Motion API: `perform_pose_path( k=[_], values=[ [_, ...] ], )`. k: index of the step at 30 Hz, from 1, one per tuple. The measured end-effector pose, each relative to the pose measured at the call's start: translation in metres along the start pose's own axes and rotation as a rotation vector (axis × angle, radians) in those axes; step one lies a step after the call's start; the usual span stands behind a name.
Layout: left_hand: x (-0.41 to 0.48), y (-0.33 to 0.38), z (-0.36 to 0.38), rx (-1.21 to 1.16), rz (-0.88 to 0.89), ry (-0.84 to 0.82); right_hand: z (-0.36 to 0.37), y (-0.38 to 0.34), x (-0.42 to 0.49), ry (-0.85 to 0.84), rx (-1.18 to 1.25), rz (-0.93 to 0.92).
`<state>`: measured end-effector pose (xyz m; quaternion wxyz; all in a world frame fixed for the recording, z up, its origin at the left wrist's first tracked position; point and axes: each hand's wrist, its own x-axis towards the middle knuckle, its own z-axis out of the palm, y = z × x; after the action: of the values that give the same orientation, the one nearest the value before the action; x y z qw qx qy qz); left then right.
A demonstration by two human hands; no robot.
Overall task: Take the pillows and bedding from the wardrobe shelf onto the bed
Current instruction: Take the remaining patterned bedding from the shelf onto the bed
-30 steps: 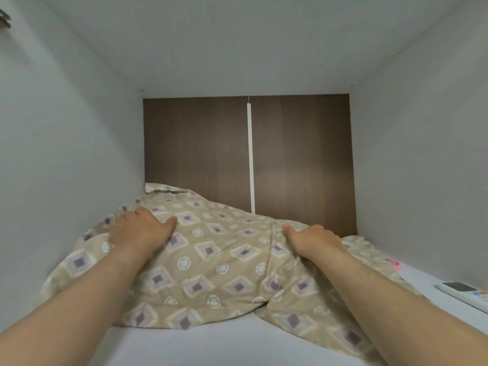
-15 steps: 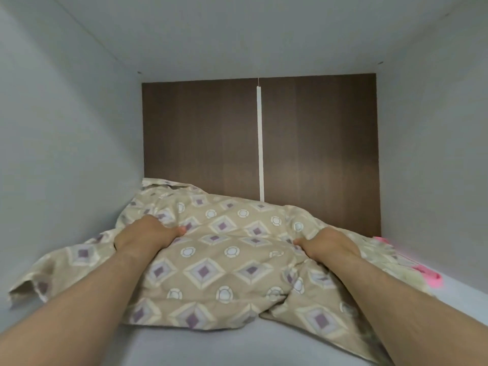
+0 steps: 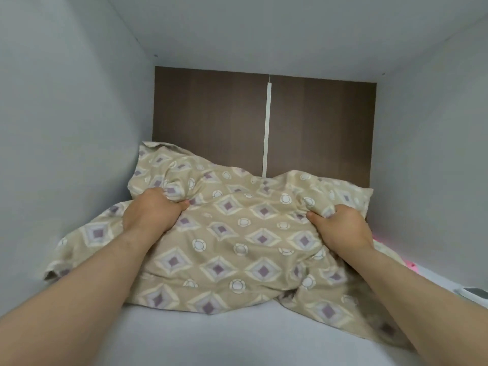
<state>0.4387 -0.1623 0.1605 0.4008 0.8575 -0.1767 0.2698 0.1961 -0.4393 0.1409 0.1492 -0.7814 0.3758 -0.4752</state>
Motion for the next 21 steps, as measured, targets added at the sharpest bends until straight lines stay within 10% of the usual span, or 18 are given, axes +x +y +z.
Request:
perform_pose_path(
  k=[21],
  values=[
    [-0.184, 0.035, -0.167, -0.231, 0.051, 0.243, -0.216, 0.006, -0.144, 0.192, 0.1, -0.154]
  ],
)
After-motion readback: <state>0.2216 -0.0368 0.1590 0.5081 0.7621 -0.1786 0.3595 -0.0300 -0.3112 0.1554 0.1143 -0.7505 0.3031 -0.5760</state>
